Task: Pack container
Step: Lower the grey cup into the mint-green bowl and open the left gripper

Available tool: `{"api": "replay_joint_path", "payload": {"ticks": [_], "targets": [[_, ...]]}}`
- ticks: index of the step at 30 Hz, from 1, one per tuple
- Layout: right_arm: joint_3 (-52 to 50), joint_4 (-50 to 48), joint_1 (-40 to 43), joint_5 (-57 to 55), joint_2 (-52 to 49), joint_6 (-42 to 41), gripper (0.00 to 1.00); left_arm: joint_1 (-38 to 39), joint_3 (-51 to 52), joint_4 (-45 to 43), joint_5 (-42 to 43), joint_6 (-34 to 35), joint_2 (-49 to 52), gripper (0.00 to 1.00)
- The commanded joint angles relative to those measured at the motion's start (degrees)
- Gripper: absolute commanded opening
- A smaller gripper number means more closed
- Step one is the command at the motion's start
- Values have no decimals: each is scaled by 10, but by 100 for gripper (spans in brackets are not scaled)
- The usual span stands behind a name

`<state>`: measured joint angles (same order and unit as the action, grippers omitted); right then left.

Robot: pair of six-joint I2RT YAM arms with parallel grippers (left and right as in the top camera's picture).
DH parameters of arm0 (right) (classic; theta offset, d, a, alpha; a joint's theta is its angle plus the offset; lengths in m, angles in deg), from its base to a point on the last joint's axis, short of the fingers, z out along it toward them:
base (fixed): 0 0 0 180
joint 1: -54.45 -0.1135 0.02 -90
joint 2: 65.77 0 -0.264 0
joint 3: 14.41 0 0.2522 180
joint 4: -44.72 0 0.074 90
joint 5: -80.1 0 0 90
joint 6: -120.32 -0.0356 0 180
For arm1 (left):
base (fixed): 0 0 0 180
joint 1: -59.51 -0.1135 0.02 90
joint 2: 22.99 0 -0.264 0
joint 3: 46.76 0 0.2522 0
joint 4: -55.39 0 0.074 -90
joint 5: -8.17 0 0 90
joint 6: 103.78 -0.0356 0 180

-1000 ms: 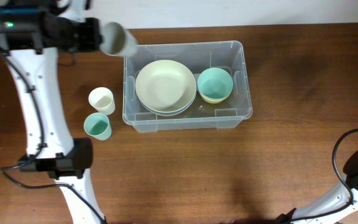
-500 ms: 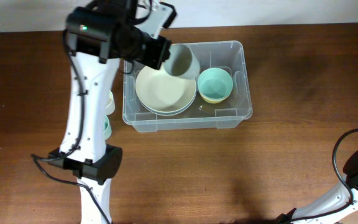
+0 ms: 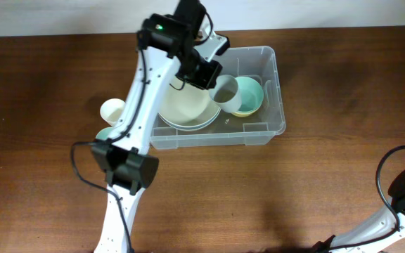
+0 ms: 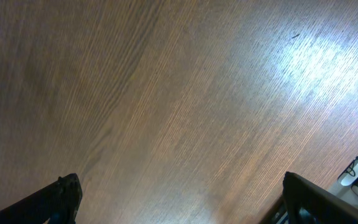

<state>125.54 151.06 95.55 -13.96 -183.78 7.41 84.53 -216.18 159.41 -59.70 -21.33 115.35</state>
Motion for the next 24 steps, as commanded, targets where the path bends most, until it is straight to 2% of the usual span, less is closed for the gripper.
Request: {"api": "replay_joint_path", "payload": {"ticks": [1, 24], "targets": [[-3, 0, -2, -5, 4, 0, 99, 15, 0, -10, 12, -7, 19, 1], [-3, 0, -2, -5, 4, 0, 99, 35, 0, -10, -10, -7, 106, 1]]}}
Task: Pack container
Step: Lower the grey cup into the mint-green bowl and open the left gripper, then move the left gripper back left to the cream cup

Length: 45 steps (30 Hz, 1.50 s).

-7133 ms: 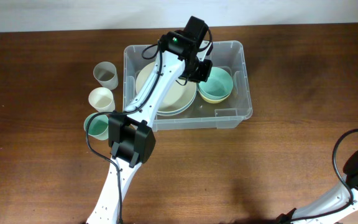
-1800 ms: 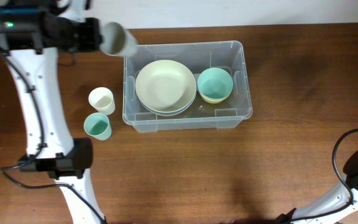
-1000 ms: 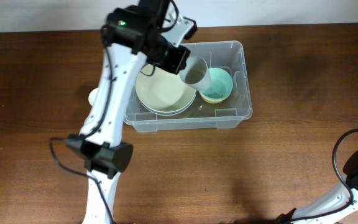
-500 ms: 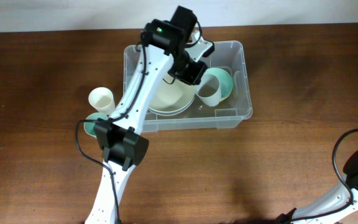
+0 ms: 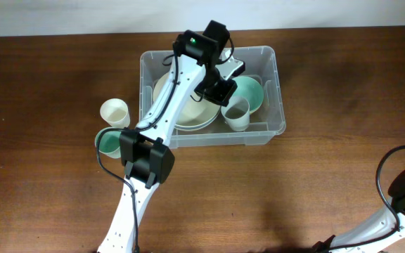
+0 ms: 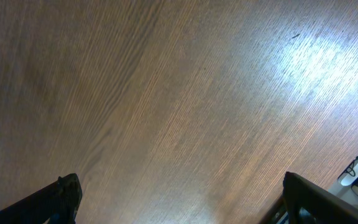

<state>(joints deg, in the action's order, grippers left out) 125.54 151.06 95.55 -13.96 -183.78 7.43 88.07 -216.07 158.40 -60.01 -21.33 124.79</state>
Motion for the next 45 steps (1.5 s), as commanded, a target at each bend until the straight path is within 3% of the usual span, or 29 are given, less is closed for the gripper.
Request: {"api": "replay_joint_path", "payload": {"ticks": [1, 7, 11, 29, 32, 38, 45], "targets": [[-3, 0, -2, -5, 4, 0, 99, 0, -1, 0, -12, -7, 14, 1], [-3, 0, -2, -5, 4, 0, 99, 2, -1, 10, -32, -7, 15, 2], [-3, 0, -2, -5, 4, 0, 99, 2, -1, 17, -32, -7, 15, 14], [-3, 0, -2, -5, 4, 0, 99, 2, -1, 12, -53, -7, 15, 13], [-3, 0, -2, -5, 4, 0, 99, -1, -6, 12, -80, -7, 14, 20], [-3, 0, -2, -5, 4, 0, 99, -32, -70, 13, -82, -7, -1, 22], [-3, 0, -2, -5, 4, 0, 99, -104, -191, 31, -90, -7, -43, 33]]}}
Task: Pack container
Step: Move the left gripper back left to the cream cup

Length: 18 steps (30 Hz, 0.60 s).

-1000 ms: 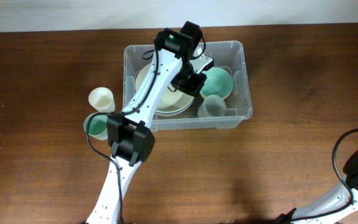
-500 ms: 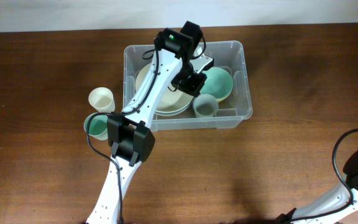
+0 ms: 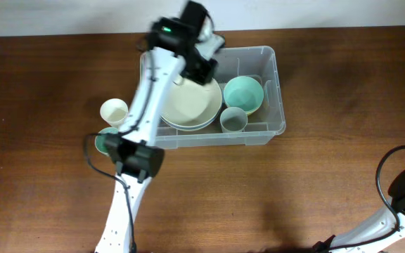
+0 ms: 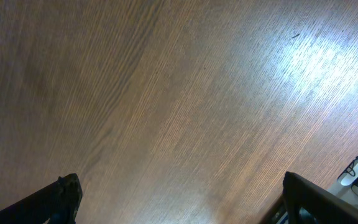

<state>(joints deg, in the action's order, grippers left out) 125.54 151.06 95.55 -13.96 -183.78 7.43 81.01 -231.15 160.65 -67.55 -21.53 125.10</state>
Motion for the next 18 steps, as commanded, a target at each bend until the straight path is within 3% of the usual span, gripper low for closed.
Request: {"api": "replay_joint_path", "payload": {"ticks": [1, 6, 13, 18], "targets": [[-3, 0, -2, -5, 4, 0, 99, -45, -50, 17, -31, -5, -53, 33], [-3, 0, -2, -5, 4, 0, 99, -107, -68, 52, -120, 40, -77, 34], [-3, 0, -2, -5, 4, 0, 99, -196, -59, 52, -125, 52, -80, 34], [-3, 0, -2, -5, 4, 0, 99, -242, 4, 52, -102, 56, -96, 34]]}}
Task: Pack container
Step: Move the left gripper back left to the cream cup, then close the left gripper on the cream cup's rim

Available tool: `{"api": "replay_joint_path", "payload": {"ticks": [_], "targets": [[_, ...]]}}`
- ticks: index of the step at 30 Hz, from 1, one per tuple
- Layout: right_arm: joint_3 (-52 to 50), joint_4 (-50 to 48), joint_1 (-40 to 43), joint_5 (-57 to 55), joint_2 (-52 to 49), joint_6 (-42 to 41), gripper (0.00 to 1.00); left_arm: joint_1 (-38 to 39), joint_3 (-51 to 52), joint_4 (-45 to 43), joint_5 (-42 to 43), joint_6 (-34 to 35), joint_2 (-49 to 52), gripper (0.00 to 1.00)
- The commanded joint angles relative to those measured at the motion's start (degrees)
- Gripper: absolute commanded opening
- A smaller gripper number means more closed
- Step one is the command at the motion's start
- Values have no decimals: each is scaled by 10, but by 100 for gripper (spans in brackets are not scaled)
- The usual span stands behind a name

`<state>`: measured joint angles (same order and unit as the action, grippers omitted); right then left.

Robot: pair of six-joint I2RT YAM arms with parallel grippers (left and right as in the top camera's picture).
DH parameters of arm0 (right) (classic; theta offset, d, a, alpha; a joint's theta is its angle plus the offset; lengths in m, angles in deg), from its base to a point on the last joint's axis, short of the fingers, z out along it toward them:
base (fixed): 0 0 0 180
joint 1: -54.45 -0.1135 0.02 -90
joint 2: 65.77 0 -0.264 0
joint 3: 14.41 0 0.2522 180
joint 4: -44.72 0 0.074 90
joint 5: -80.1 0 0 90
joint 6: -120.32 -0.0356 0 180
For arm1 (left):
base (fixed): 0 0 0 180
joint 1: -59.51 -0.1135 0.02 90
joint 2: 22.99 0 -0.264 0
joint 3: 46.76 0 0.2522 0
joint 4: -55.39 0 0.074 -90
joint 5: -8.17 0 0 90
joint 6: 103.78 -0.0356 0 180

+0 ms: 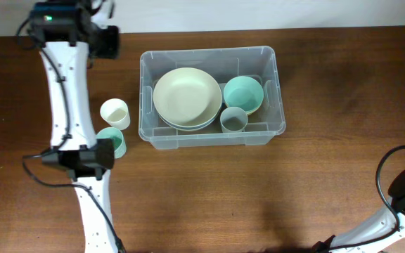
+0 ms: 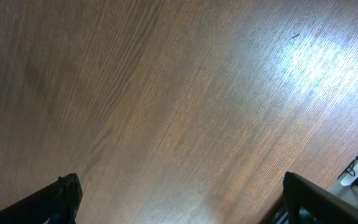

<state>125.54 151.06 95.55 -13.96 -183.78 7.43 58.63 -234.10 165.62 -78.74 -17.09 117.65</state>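
Observation:
The clear plastic container [image 1: 273,77] stands at the table's middle back. Inside it lie stacked cream plates [image 1: 187,98], a teal bowl [image 1: 243,93] and a pale cup [image 1: 234,119] upright at the front wall. Left of the container, on the table, stand a cream cup [image 1: 114,112] and a teal cup [image 1: 112,144]. My left gripper [image 1: 106,41] is far back left, away from the container and holding nothing; its jaws are too dark to read. My right gripper [image 2: 179,199] hangs open over bare wood, its fingertips [image 2: 67,194] wide apart.
The left arm's base [image 1: 83,158] sits right beside the teal cup. The right arm and its cable are at the front right corner. The wooden table [image 1: 343,105] runs back to a white wall.
My left gripper has moved from over the container's back left part to the far back left of the table. The pale cup stays in the container. The right arm is unchanged.
My left gripper first held the pale cup above the container, beside the teal bowl. Then it was low in the container's front with the cup. Later the cup stood there alone and the gripper was over the plates; now it is off to the left.

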Motion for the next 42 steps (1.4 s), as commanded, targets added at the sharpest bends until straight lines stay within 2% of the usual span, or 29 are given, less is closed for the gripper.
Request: {"api": "replay_joint_path", "payload": {"ticks": [1, 8, 20, 33, 39, 42], "targets": [[-3, 0, -2, -5, 4, 0, 99, -24, 55, 2, 12, 12, -28, 34], [-3, 0, -2, -5, 4, 0, 99, -52, 226, 3, 9, 12, -87, 35], [-3, 0, -2, -5, 4, 0, 99, -56, 385, -4, 16, 12, -94, 34], [-3, 0, -2, -5, 4, 0, 99, -57, 471, -74, 17, 12, -94, 34], [-3, 0, -2, -5, 4, 0, 99, -58, 471, -87, -49, 42, -94, 34], [-3, 0, -2, -5, 4, 0, 99, -62, 471, -92, -50, 42, -94, 34]]}}
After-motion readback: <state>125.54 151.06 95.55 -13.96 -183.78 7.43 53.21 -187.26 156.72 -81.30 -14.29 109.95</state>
